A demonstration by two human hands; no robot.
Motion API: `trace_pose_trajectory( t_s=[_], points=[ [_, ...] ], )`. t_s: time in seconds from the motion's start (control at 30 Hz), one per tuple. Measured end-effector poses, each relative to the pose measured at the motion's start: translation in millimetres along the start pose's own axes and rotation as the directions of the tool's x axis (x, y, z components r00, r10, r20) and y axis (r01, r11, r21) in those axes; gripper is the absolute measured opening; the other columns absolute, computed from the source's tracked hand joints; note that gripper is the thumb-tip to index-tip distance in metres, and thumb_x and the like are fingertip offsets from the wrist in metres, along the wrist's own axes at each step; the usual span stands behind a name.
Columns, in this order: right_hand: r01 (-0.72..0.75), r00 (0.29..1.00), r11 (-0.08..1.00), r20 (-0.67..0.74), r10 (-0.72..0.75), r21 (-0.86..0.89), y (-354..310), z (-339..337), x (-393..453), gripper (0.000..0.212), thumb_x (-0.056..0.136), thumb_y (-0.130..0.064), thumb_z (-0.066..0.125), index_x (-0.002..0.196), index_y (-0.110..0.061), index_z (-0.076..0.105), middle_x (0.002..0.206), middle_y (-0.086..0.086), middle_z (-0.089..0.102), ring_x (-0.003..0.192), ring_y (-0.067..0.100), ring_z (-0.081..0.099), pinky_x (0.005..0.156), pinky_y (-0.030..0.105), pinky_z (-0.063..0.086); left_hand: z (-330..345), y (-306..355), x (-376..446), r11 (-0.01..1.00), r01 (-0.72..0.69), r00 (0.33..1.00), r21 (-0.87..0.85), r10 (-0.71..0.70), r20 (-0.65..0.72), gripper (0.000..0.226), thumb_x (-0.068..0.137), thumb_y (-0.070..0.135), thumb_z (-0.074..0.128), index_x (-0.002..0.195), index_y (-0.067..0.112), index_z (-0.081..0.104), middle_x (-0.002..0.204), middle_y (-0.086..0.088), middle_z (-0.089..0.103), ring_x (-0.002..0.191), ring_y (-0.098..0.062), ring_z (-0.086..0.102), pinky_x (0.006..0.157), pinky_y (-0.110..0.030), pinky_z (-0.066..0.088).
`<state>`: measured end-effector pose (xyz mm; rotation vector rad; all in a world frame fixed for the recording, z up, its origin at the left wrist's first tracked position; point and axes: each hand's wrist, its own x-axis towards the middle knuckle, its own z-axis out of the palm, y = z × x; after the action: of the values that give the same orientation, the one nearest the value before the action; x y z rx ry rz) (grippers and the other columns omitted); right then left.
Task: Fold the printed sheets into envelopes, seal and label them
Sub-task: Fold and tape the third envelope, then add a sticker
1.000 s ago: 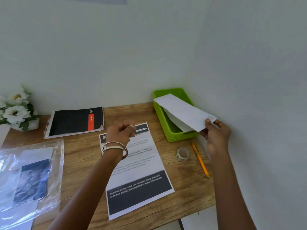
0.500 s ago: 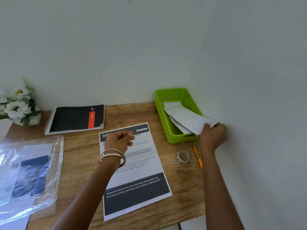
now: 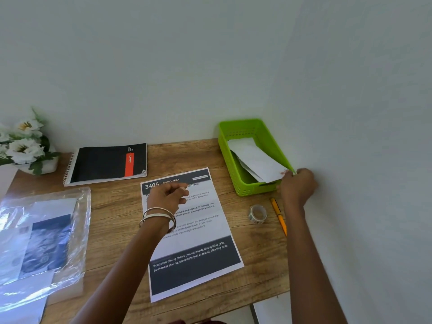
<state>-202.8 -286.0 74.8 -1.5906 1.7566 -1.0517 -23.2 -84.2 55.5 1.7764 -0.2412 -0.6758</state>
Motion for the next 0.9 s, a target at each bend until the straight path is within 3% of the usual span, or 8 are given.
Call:
trace_pose_trajectory(
  t_s=[0.07, 0.13, 0.2, 0.3, 0.43, 0.6, 0.73, 0.9],
  points=[
    [0.047, 0.999, 0.999, -0.023, -0.048, -0.016, -3, -5, -10, 0.025, 0.092, -0.008, 0.054, 0.112, 0.007, 0.057, 0.097, 0.025, 0.066, 0.100, 0.040, 0.059, 0.087, 0.037, 0.043, -2, -3, 0, 1.000, -0.008, 1.000, 0.006, 0.008, 0.004, 0.015, 0.088, 0.005, 0.057, 0.086, 0.014, 0.069, 0.082, -0.005, 0.071, 0.064, -0.014, 0.063, 0.058, -0.022, 0.045],
    [0.169, 0.986, 0.985, -0.007, -0.169, 0.023, -10, -11, -28, 0.027, 0.092, -0.008, 0.055, 0.116, 0.003, 0.059, 0.078, 0.013, 0.067, 0.085, 0.031, 0.059, 0.077, 0.025, 0.037, -6, -6, 0, 0.999, -0.015, 1.000, 0.035, 0.015, 0.006, 0.015, 0.088, 0.006, 0.057, 0.087, 0.014, 0.070, 0.082, -0.004, 0.071, 0.066, -0.015, 0.064, 0.060, -0.023, 0.046],
    [0.292, 0.947, 0.952, 0.108, -0.301, 0.096, -15, -11, -52, 0.019, 0.091, -0.009, 0.058, 0.108, -0.004, 0.063, 0.059, -0.004, 0.058, 0.062, 0.023, 0.056, 0.066, 0.024, 0.040, -14, -12, 0, 0.996, -0.037, 0.999, 0.086, 0.036, 0.014, 0.014, 0.088, 0.008, 0.058, 0.088, 0.015, 0.070, 0.082, -0.002, 0.071, 0.070, -0.016, 0.066, 0.062, -0.025, 0.047],
    [0.355, 0.833, 0.924, 0.402, -0.381, 0.141, -7, -1, -87, 0.008, 0.091, -0.015, 0.059, 0.097, -0.014, 0.065, 0.059, -0.007, 0.057, 0.054, 0.017, 0.057, 0.055, 0.032, 0.047, -29, -24, -1, 0.978, -0.075, 0.997, 0.194, 0.079, -0.012, 0.011, 0.086, 0.010, 0.062, 0.088, 0.018, 0.070, 0.083, -0.002, 0.071, 0.076, -0.018, 0.066, 0.071, -0.031, 0.052],
    [0.384, 0.705, 0.922, 0.658, -0.262, -0.044, 19, 25, -122, 0.016, 0.089, -0.021, 0.063, 0.101, -0.010, 0.064, 0.085, 0.003, 0.067, 0.078, 0.018, 0.062, 0.066, 0.028, 0.047, -52, -41, -5, 0.930, -0.066, 0.990, 0.362, 0.105, -0.089, 0.017, 0.080, 0.010, 0.069, 0.097, 0.012, 0.070, 0.095, -0.001, 0.068, 0.084, -0.018, 0.060, 0.080, -0.031, 0.047],
    [0.420, 0.783, 0.826, 0.611, -0.119, -0.376, 41, 41, -146, 0.048, 0.085, -0.040, 0.066, 0.121, -0.011, 0.054, 0.117, 0.013, 0.056, 0.108, 0.030, 0.052, 0.083, 0.037, 0.047, -75, -65, -5, 0.792, -0.119, 0.987, 0.599, 0.159, -0.013, 0.031, 0.079, 0.020, 0.071, 0.110, 0.018, 0.065, 0.117, -0.003, 0.060, 0.093, -0.016, 0.055, 0.080, -0.031, 0.046],
    [0.331, 0.768, 0.872, 0.639, -0.027, -0.361, 40, 45, -162, 0.062, 0.077, -0.038, 0.075, 0.125, -0.009, 0.048, 0.118, 0.015, 0.054, 0.107, 0.033, 0.055, 0.087, 0.038, 0.048, -88, -81, -2, 0.609, -0.255, 0.962, 0.751, 0.238, 0.134, 0.047, 0.081, 0.033, 0.067, 0.125, 0.022, 0.055, 0.135, 0.002, 0.046, 0.121, -0.024, 0.043, 0.099, -0.045, 0.039],
    [0.339, 0.727, 0.874, 0.687, -0.007, -0.349, 42, 50, -180, 0.064, 0.072, -0.041, 0.078, 0.118, -0.010, 0.044, 0.114, 0.013, 0.059, 0.105, 0.031, 0.057, 0.082, 0.036, 0.049, -110, -94, 5, 0.528, -0.319, 0.943, 0.787, 0.258, 0.209, 0.051, 0.084, 0.032, 0.063, 0.133, 0.025, 0.048, 0.145, 0.005, 0.038, 0.135, -0.021, 0.029, 0.108, -0.050, 0.028]
  ],
)
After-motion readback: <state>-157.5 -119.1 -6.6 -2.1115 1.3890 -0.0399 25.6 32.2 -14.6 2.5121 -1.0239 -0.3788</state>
